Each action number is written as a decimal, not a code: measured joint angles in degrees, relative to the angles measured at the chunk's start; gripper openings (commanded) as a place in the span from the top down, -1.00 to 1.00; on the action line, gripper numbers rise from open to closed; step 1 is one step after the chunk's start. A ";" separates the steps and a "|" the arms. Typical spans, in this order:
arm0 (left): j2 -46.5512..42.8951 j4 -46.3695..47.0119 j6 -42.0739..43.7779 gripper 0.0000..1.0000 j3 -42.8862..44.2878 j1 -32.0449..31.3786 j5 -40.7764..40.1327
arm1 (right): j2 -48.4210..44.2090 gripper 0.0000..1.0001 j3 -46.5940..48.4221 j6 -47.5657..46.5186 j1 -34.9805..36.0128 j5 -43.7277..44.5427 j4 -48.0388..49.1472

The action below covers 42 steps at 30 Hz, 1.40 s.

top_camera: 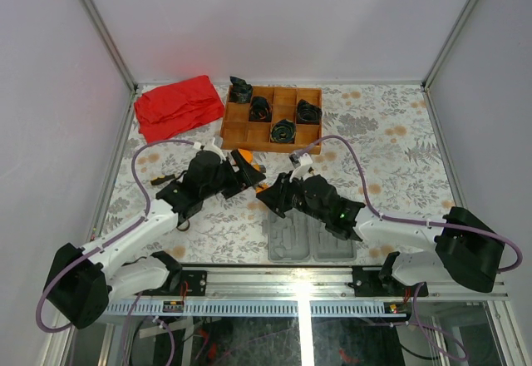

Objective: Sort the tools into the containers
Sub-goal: Pick up the pliers at the center of the board.

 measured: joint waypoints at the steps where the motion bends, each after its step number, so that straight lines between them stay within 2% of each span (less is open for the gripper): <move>1: 0.02 0.04 -0.24 -0.29 0.00 -0.22 -0.22 | 0.02 1.00 0.00 0.00 0.22 0.28 0.33; 6: -0.13 0.15 -1.40 0.08 0.00 -1.14 -1.36 | 0.02 1.00 0.50 0.13 1.25 2.58 0.74; 10: -1.03 0.13 -2.23 0.52 0.00 -1.68 -2.56 | 0.02 1.00 0.85 0.46 1.79 4.74 0.72; 15: -1.60 0.28 -3.37 0.84 0.00 -2.23 -3.50 | 0.26 1.00 1.09 0.68 2.27 5.57 0.70; 20: -2.10 0.59 -3.41 1.00 0.00 -2.56 -3.85 | 0.87 0.95 1.16 -0.52 2.64 4.55 1.66; 22: -2.51 0.59 -2.73 1.00 0.00 -2.56 -3.80 | 1.05 0.78 1.16 -1.33 2.60 4.20 2.38; 27: -4.33 0.20 -0.17 1.00 0.00 -2.58 -3.80 | 1.05 0.04 1.16 -2.97 2.60 2.97 3.28; 30: -5.57 -0.61 2.16 1.00 -0.02 -2.58 -3.89 | 0.09 -0.30 1.49 -4.37 2.73 1.18 3.17; 36: -8.76 -1.60 6.34 1.00 -0.31 -2.58 -3.87 | -7.13 -0.73 1.62 -9.68 2.93 0.00 -0.87; 42: -10.64 -1.68 10.54 1.00 -0.76 -2.58 -2.16 | -12.55 -0.96 2.71 -16.28 2.93 1.25 -8.13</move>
